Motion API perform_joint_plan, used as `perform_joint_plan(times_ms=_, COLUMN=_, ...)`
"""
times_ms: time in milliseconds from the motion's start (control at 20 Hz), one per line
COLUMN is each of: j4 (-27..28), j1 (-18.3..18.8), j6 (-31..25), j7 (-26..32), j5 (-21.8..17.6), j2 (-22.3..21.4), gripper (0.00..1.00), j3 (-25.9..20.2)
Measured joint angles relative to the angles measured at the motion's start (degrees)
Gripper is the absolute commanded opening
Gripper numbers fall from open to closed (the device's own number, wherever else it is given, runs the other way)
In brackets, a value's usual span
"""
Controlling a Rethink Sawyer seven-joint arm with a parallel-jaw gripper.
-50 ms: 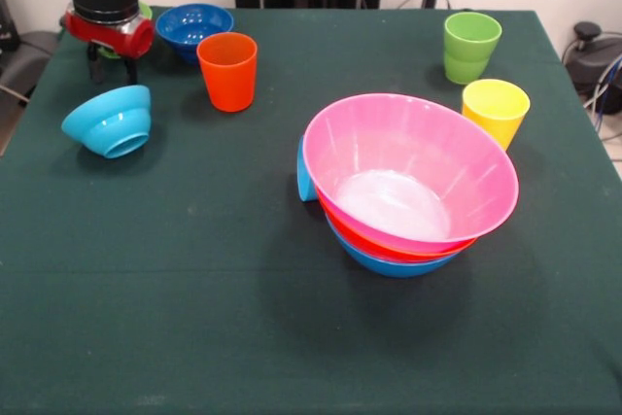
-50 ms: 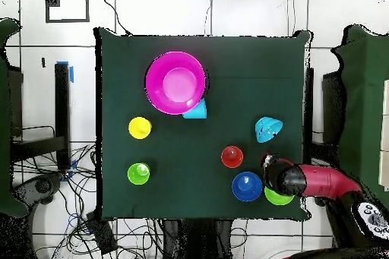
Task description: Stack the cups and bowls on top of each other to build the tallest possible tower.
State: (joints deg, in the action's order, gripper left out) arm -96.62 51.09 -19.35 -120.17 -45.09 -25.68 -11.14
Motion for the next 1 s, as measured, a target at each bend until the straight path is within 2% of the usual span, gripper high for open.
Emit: perform_joint_plan(times_ms=1000, j4=-0.8, j1=0.0, j6=-3.4, j7=0.0, j5=0.1, j2=-0.2, gripper=1.0, j3=-1.5)
